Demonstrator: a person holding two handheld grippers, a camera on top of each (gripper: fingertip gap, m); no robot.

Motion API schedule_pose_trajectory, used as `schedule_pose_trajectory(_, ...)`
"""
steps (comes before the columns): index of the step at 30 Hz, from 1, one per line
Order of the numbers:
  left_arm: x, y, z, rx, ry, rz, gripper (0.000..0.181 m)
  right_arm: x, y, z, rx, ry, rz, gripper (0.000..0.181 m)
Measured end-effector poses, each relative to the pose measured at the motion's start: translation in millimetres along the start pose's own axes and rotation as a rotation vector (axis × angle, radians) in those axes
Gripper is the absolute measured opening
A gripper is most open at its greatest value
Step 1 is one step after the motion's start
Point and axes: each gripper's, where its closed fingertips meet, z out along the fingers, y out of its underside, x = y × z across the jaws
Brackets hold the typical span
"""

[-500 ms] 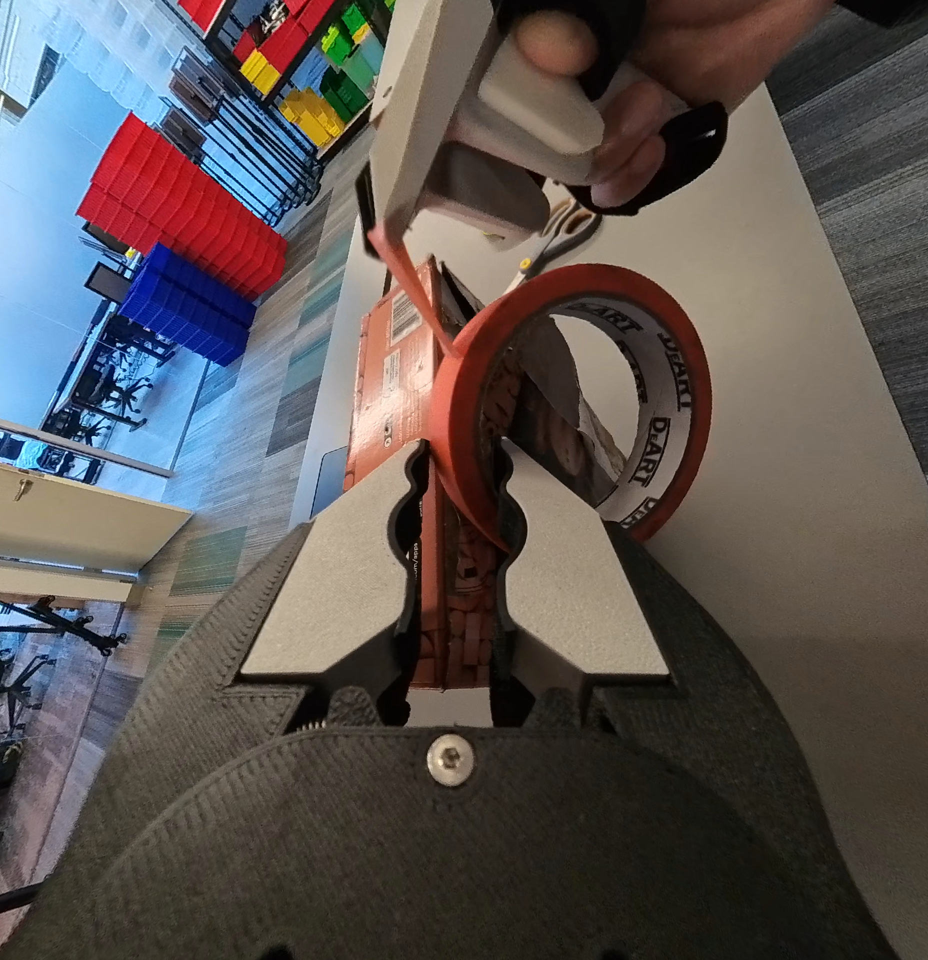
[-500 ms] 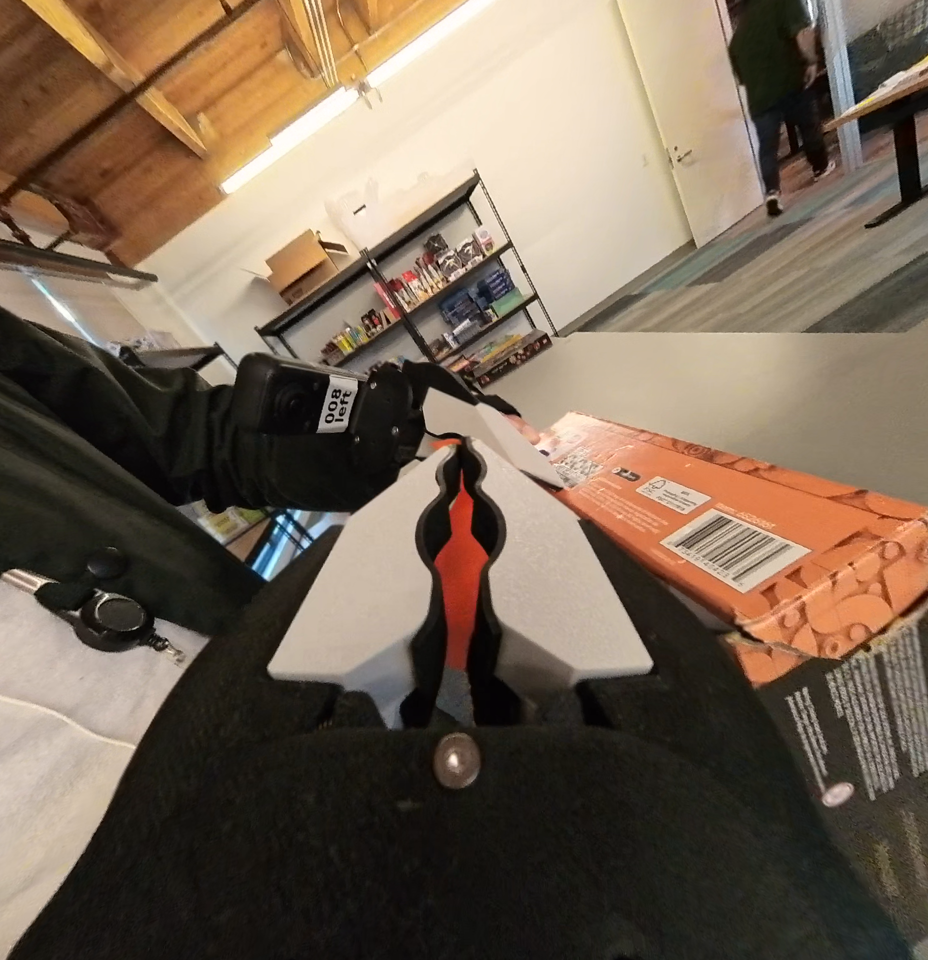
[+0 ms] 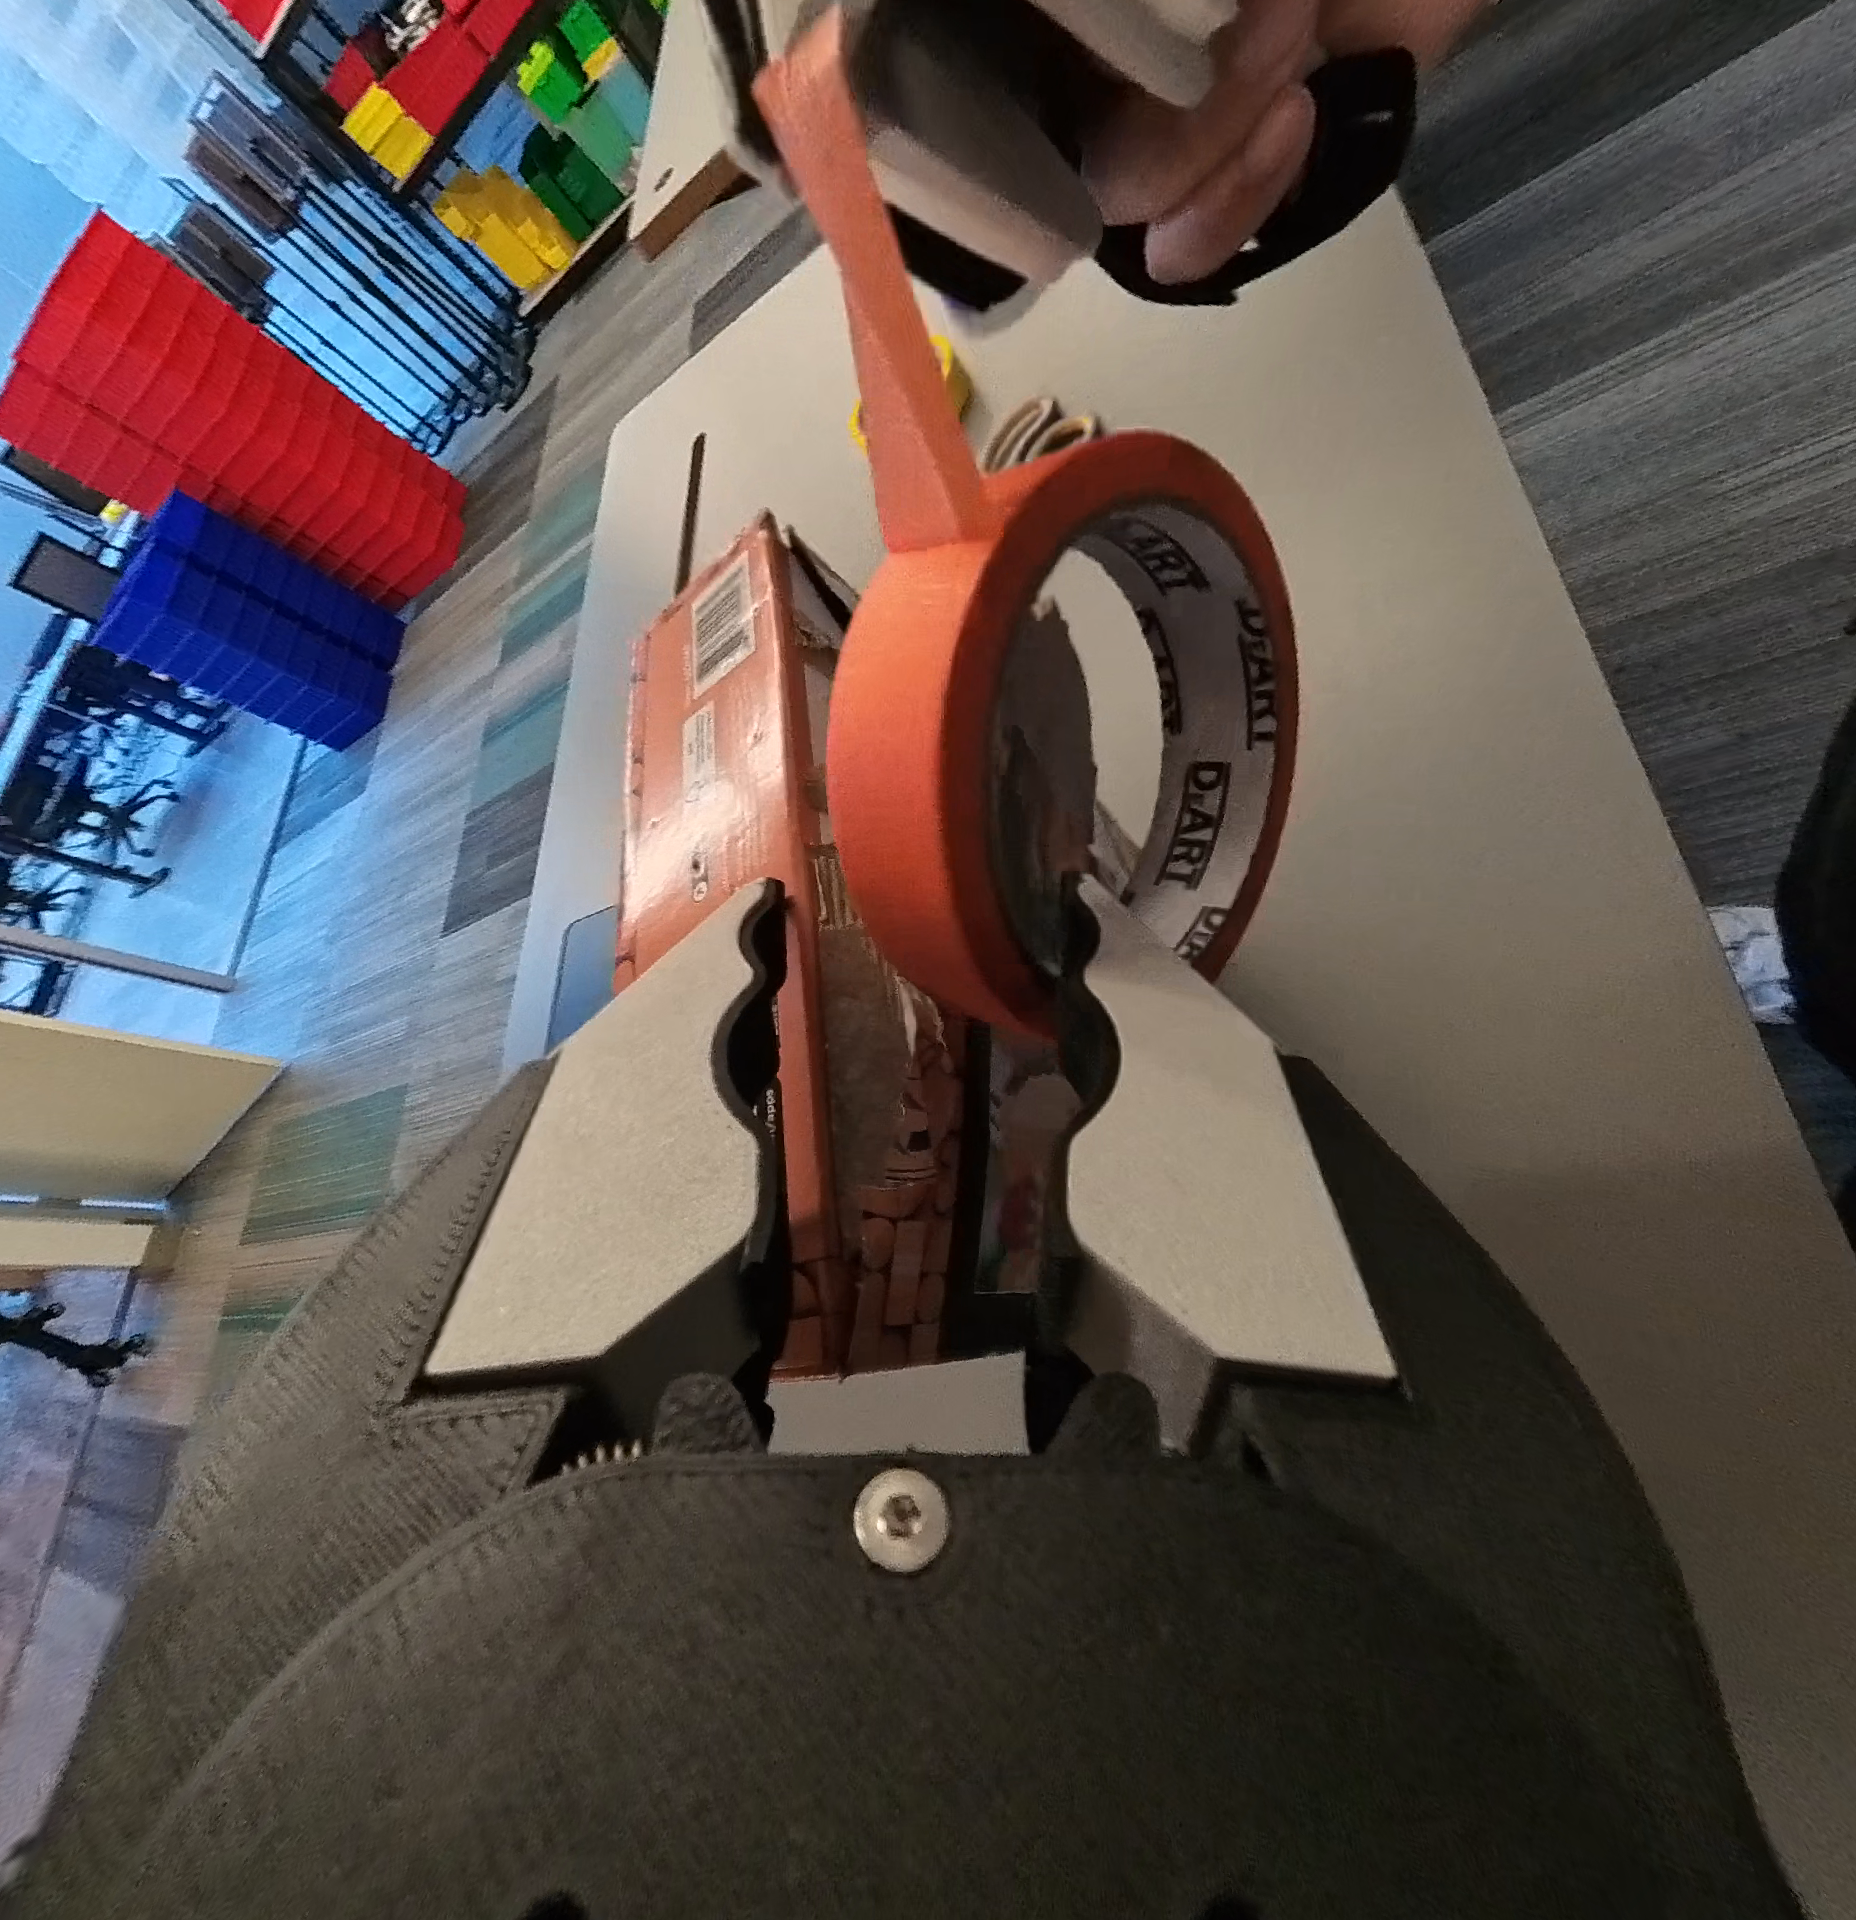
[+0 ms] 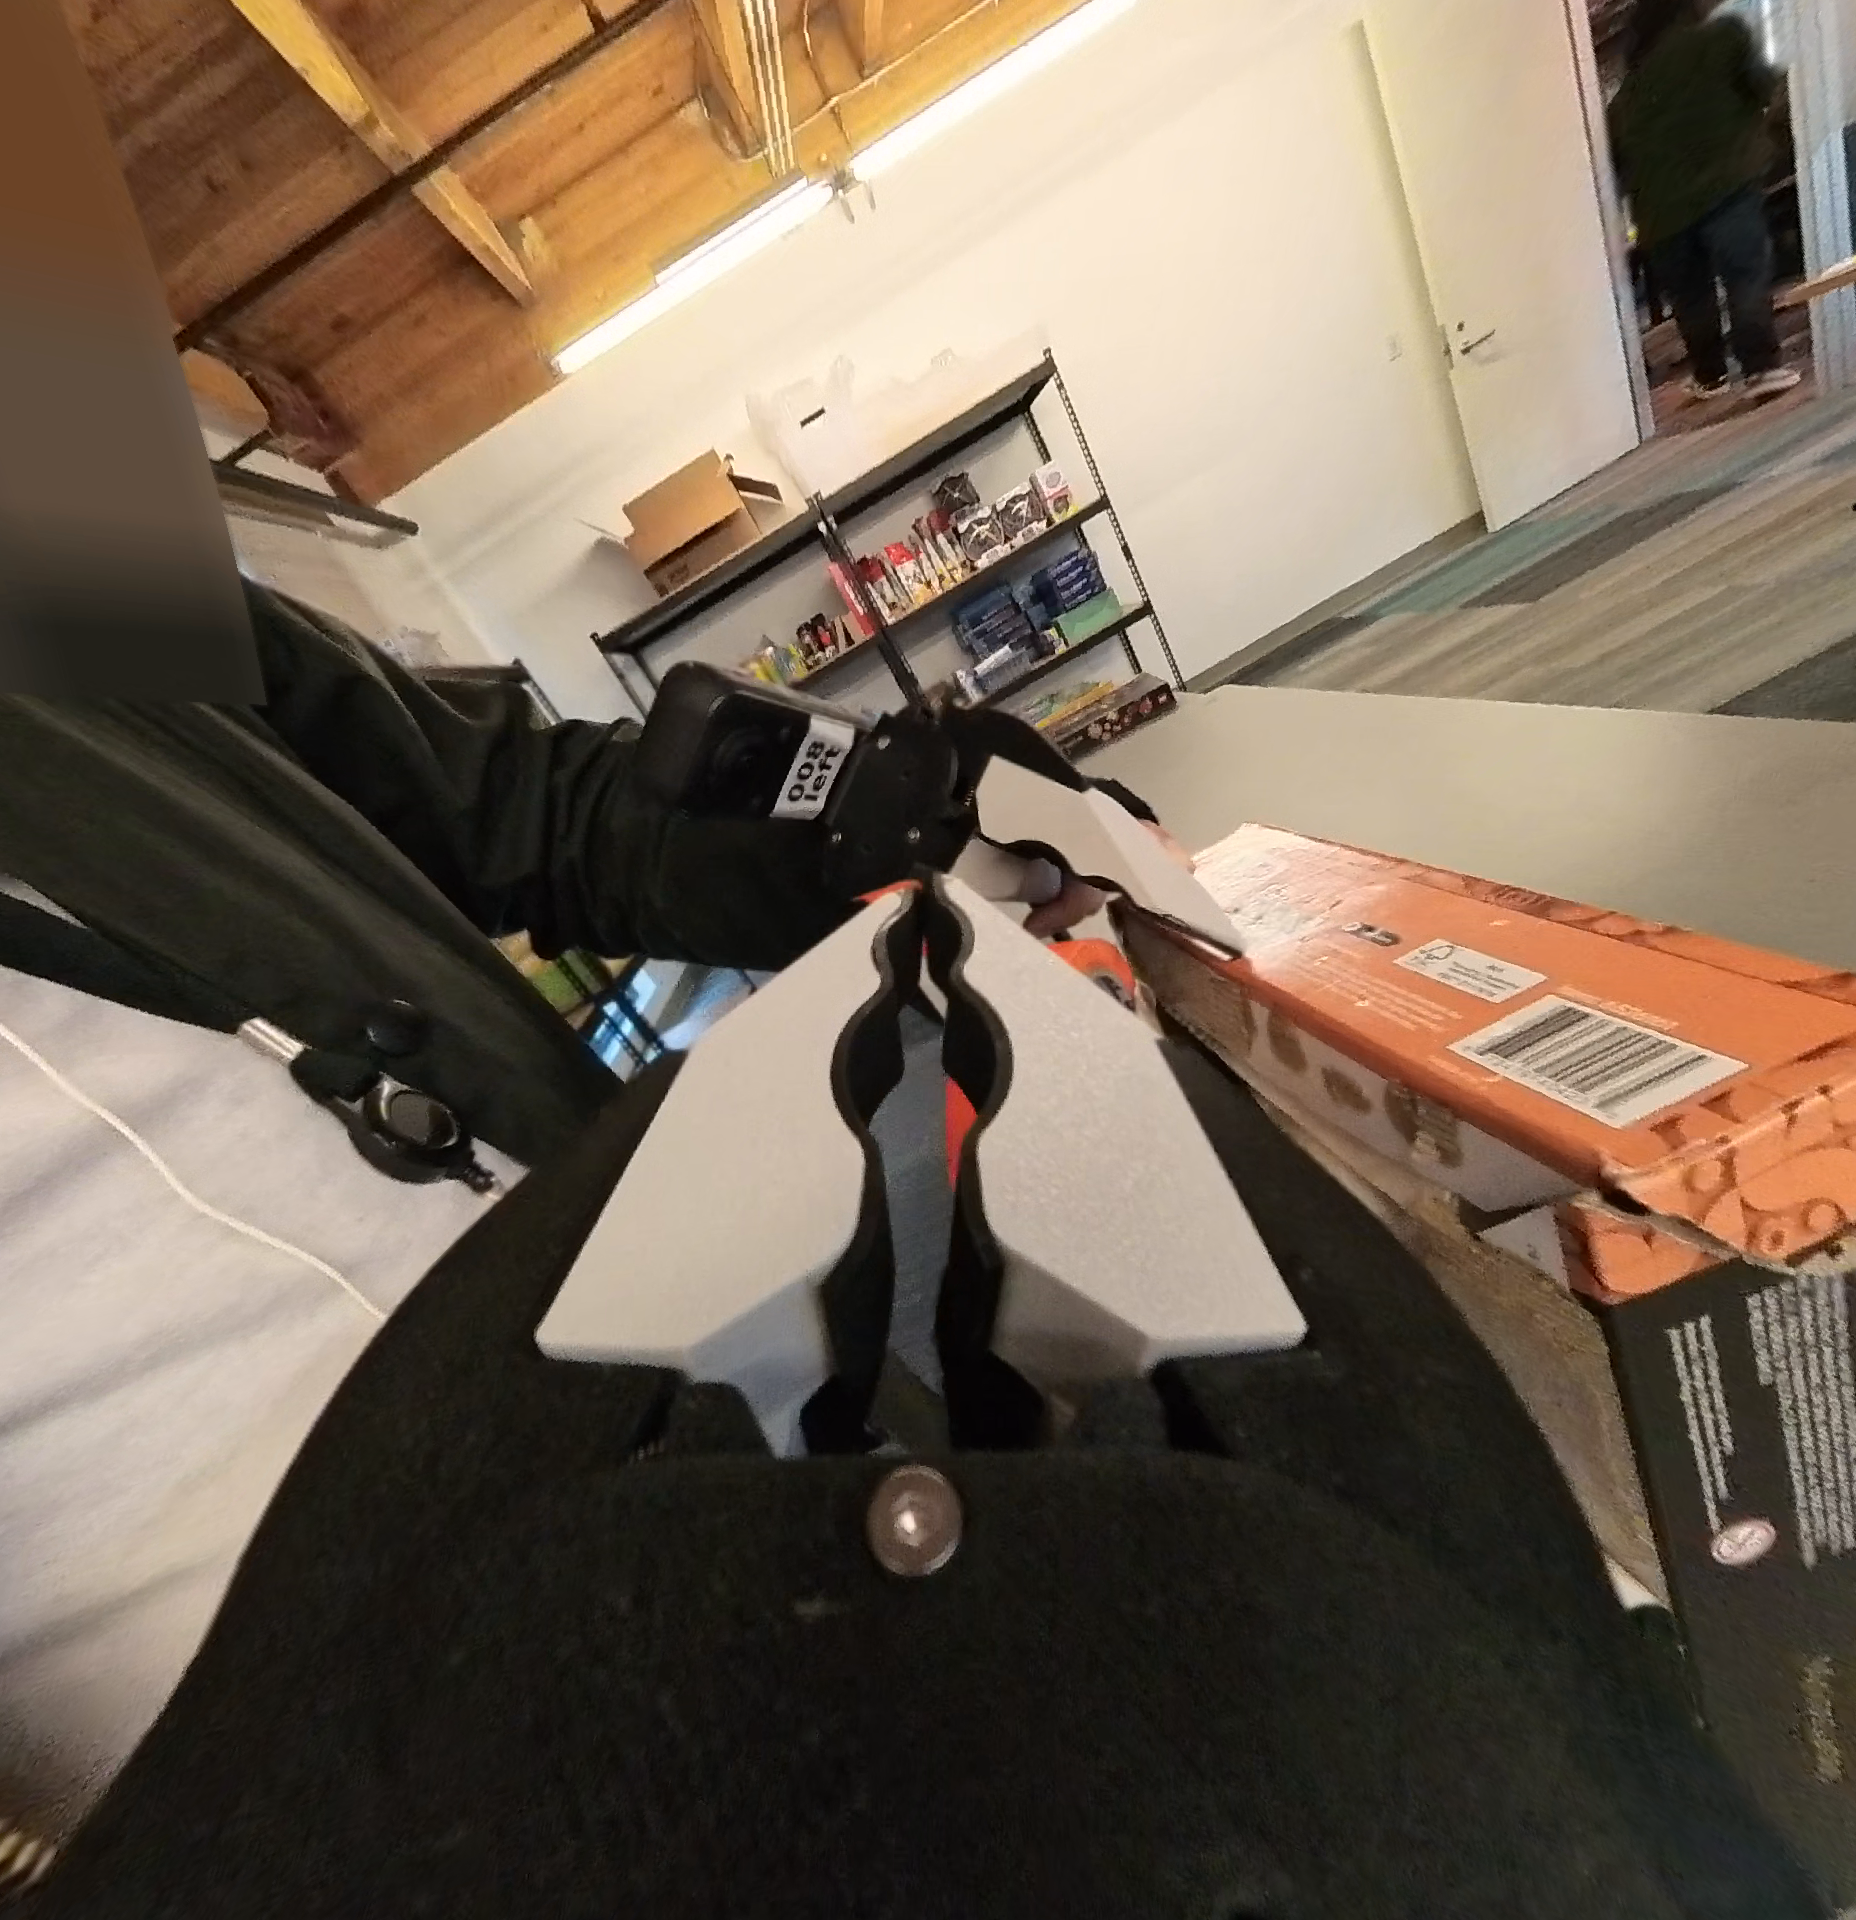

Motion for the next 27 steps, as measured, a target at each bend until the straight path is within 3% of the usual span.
schedule_pose_trajectory(16, 13, -6, -7, 0.032, 0.179, -0.084, 0.07, -23, 9, -22, 0.007, -0.027, 0.047, 0.0)
schedule_pose_trajectory(20, 9, -7, -6, 0.033, 0.162, -0.092, 0.06, -24, 18, -28, -0.03, 0.0, 0.042, 0.0)
schedule_pose_trajectory(23, -6, -4, -2, 0.028, 0.009, -0.019, 0.028, -24, 22, -33, -0.04, 0.012, 0.053, 0.0)
schedule_pose_trajectory(27, -10, -3, 2, 0.018, -0.121, 0.071, 0.019, -23, 30, -33, -0.047, 0.027, 0.07, 0.0)
